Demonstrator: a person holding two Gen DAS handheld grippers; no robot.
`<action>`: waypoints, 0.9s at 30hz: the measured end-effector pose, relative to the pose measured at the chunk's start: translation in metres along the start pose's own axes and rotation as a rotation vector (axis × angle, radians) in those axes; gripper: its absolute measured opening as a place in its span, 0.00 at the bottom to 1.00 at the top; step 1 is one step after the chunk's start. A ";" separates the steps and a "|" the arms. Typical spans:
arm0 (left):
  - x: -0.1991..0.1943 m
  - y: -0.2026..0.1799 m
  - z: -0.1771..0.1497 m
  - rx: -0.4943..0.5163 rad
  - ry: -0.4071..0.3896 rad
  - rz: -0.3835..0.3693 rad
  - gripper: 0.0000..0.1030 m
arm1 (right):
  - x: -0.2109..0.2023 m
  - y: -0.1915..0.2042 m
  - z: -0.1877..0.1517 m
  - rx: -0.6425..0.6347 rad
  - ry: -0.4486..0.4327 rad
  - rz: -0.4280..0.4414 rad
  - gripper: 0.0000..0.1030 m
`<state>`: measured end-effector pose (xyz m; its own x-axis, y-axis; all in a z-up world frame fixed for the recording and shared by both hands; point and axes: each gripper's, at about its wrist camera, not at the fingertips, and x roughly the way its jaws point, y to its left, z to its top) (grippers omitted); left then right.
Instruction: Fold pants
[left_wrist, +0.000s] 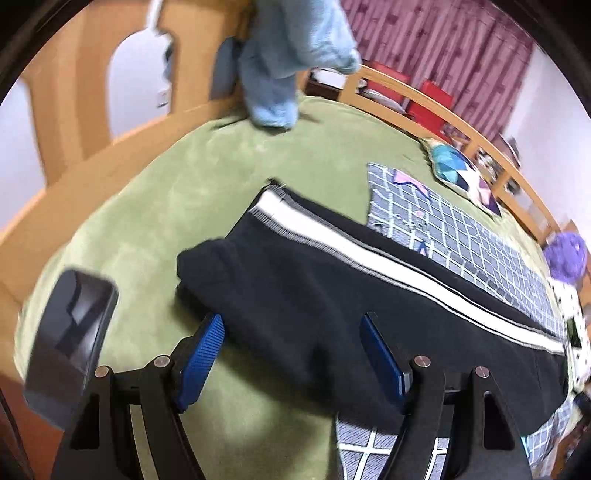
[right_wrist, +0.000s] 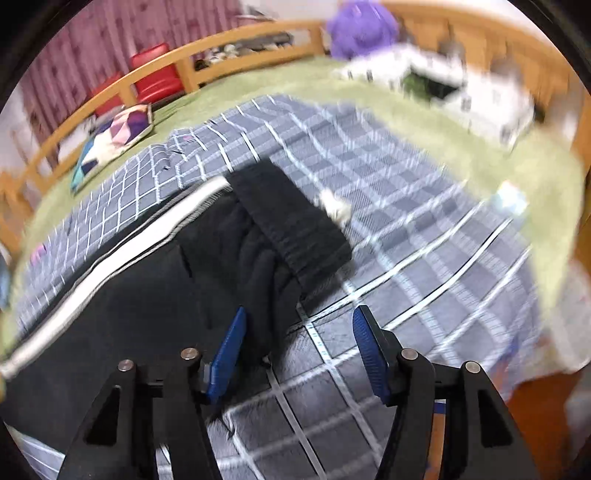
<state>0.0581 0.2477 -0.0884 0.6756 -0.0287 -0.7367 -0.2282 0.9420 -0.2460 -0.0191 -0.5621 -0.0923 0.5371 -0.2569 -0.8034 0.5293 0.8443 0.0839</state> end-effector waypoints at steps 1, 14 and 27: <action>0.000 -0.004 0.005 0.016 -0.005 -0.009 0.72 | -0.012 0.010 0.000 -0.032 -0.023 -0.020 0.58; 0.011 -0.009 0.090 0.104 -0.108 0.036 0.72 | -0.002 0.197 0.003 -0.219 -0.079 0.121 0.61; 0.150 -0.003 0.106 0.195 0.139 0.166 0.45 | 0.055 0.271 -0.017 -0.230 0.013 0.166 0.61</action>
<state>0.2345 0.2759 -0.1317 0.5345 0.0988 -0.8394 -0.1793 0.9838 0.0015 0.1429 -0.3392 -0.1234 0.5948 -0.1015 -0.7974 0.2711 0.9592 0.0802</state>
